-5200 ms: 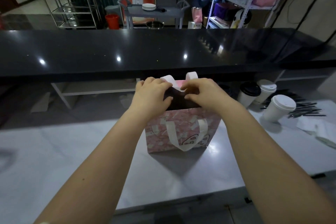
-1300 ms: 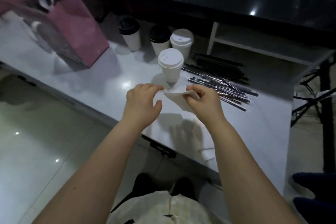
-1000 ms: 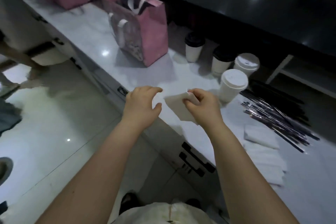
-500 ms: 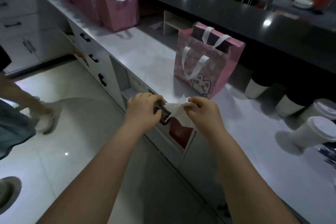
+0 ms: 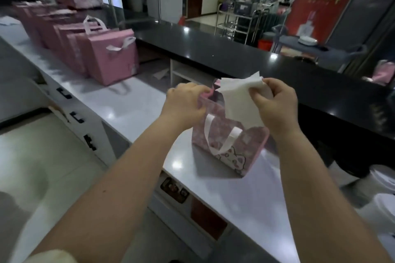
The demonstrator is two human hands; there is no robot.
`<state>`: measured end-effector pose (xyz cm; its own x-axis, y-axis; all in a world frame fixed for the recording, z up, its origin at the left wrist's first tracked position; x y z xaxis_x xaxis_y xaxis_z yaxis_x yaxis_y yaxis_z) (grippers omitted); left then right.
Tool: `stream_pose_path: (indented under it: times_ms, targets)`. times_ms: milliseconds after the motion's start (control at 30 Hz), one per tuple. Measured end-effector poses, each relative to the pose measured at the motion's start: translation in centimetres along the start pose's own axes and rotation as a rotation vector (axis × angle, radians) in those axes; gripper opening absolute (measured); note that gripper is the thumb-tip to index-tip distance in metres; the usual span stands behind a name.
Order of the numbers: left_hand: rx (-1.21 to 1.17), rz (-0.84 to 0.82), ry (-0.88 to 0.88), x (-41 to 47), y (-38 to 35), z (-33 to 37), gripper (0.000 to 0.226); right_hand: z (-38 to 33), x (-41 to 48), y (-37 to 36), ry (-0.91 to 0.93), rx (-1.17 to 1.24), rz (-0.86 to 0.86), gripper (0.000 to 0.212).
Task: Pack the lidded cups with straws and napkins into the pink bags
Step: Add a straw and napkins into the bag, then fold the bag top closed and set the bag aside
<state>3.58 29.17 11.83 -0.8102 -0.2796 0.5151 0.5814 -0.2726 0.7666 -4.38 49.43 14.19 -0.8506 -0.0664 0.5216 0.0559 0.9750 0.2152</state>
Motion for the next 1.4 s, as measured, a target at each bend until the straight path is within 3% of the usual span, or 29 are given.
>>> stream_pose_path:
  times_ms: [167, 267, 367, 500, 667, 800, 1000, 1100, 1233, 1300, 1400]
  targets:
    - [-0.043, -0.115, -0.031, 6.9, -4.7, -1.2, 0.031, 5.2, 5.4, -2.4, -0.092, -0.035, -0.003, 0.014]
    - [-0.101, -0.22, -0.052, 10.1, -8.3, -1.6, 0.035, 8.7, 7.3, -4.1, -0.165, -0.077, -0.072, 0.013]
    - [-0.164, -0.32, -0.055, 12.2, -11.7, -1.9, 0.036, 10.9, 8.5, -5.3, -0.182, -0.208, -0.16, 0.024]
    - [-0.183, -0.42, -0.157, 13.5, -15.5, -1.7, 0.036, 12.5, 8.7, -6.1, -0.184, -0.336, -0.31, 0.011]
    - [-0.153, -0.566, -0.225, 14.0, -18.5, -2.7, 0.063, 14.6, 8.8, -7.1, -0.211, -0.657, -0.526, 0.013]
    - [-0.189, -0.644, -0.303, 13.4, -19.4, -2.7, 0.084, 14.7, 10.0, -7.2, -0.144, -0.82, -0.451, 0.017]
    - [-0.421, -0.651, -0.386, 13.8, -19.0, -2.2, 0.075, 15.0, 9.0, -8.0, -0.249, -0.877, -0.472, 0.03]
    - [-0.611, -0.543, -0.379, 14.2, -17.7, -2.7, 0.054, 13.3, 9.0, -6.1, -0.281, -0.652, -0.282, 0.028]
    - [-0.944, -0.48, -0.222, 13.9, -16.5, -6.1, 0.037, 11.1, 6.2, 0.1, -0.239, -0.287, 0.167, 0.026]
    - [-1.052, -0.437, -0.164, 13.1, -16.6, -7.9, 0.042, 11.5, 3.4, 2.6, -0.228, -0.166, 0.375, 0.02]
    - [-1.088, -0.367, -0.126, 11.3, -17.3, -10.2, 0.062, 14.0, -0.7, 3.4, -0.327, -0.006, 0.522, 0.013]
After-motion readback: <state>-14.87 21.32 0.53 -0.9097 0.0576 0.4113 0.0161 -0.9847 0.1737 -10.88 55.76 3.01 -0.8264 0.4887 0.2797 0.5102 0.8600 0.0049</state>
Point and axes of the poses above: each hand's wrist, its own x-axis towards the middle knuckle, its own y-axis out of the back of the hand, z = x × y, the point moved 9 cm from there along x, towards the middle knuckle, and after that the axes turned 7 degrees about z, right-handed, at the moved point
